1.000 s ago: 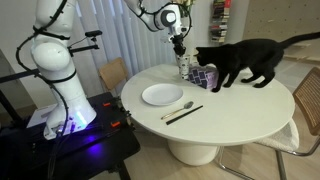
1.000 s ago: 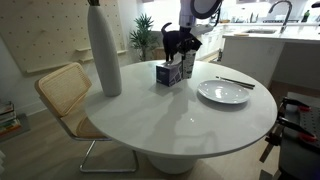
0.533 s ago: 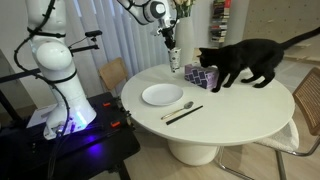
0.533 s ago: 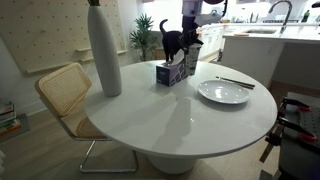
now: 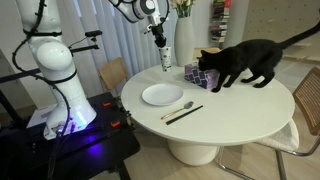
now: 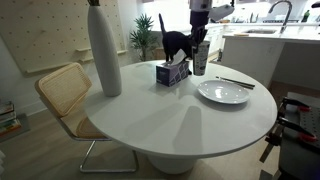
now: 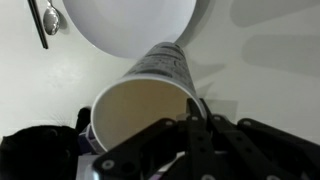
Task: Move the cup to the left of the plate
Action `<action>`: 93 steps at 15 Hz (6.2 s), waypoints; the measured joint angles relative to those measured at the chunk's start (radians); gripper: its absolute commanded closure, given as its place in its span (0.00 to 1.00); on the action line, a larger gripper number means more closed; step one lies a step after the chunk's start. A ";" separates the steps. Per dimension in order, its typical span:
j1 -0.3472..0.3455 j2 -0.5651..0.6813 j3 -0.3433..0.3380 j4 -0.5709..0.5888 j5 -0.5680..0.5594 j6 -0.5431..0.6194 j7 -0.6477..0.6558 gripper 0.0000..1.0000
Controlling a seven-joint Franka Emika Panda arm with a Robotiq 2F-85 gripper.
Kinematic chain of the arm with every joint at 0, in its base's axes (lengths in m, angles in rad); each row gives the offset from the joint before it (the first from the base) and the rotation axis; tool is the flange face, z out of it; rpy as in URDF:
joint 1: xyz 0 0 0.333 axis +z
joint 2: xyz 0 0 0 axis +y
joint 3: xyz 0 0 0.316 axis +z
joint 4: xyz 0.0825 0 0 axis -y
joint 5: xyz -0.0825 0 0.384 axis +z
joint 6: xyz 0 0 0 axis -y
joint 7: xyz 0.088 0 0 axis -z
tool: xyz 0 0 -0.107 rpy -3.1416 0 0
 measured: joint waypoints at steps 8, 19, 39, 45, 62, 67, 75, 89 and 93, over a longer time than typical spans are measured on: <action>0.027 -0.009 0.095 -0.044 -0.021 -0.025 0.000 0.99; 0.031 0.034 0.118 -0.055 0.031 0.047 -0.006 0.99; 0.039 0.077 0.123 -0.115 0.077 0.063 -0.005 0.99; 0.057 0.110 0.125 -0.115 0.077 0.063 -0.005 0.99; 0.075 0.129 0.125 -0.115 0.077 0.063 -0.005 0.14; 0.075 0.129 0.125 -0.115 0.077 0.063 -0.005 0.00; 0.075 0.109 0.122 -0.108 0.077 0.048 -0.002 0.00; 0.074 -0.119 0.125 -0.111 0.077 -0.057 0.037 0.00; 0.073 -0.119 0.125 -0.114 0.077 -0.057 0.037 0.00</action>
